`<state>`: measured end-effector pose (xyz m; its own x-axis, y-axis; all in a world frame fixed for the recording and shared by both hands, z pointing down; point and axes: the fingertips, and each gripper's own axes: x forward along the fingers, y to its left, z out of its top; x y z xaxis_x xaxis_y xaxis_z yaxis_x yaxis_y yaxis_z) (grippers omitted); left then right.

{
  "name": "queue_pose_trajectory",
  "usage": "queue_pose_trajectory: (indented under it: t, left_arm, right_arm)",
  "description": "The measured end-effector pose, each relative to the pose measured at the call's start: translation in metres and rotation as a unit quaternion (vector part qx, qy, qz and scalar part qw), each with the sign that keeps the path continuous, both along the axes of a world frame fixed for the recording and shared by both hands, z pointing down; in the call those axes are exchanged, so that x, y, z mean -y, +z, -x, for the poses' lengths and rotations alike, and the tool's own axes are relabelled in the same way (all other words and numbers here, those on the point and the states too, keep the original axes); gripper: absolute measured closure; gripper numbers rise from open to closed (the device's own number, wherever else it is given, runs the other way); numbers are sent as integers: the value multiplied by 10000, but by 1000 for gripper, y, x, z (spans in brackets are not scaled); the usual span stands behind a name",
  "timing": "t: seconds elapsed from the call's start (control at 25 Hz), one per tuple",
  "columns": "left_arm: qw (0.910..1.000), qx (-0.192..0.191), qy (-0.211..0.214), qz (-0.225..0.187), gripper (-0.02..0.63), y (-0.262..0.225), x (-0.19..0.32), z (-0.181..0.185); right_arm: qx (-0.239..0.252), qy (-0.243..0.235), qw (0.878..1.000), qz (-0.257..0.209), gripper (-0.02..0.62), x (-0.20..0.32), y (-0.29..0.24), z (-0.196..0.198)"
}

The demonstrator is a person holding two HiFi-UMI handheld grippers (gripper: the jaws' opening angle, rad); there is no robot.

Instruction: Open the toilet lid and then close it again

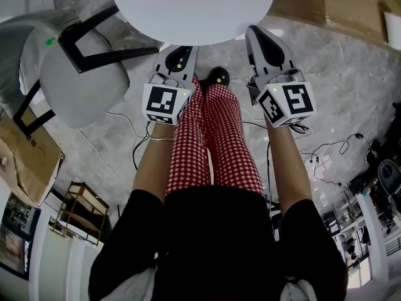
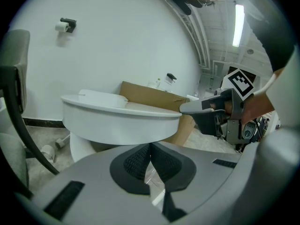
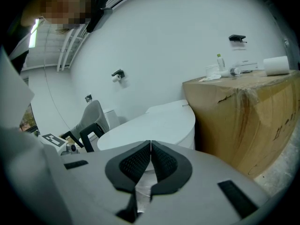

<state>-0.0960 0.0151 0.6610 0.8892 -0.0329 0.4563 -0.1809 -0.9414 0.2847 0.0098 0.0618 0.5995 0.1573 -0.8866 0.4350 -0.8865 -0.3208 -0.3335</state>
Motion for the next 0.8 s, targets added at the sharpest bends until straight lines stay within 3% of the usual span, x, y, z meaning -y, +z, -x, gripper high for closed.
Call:
queue_pose_trajectory:
  t: [0.8]
  left_arm:
    - [9996, 197, 122, 169, 603, 34, -4, 7]
  right_arm:
    - [-4, -112, 9994, 321, 575, -3, 33, 7]
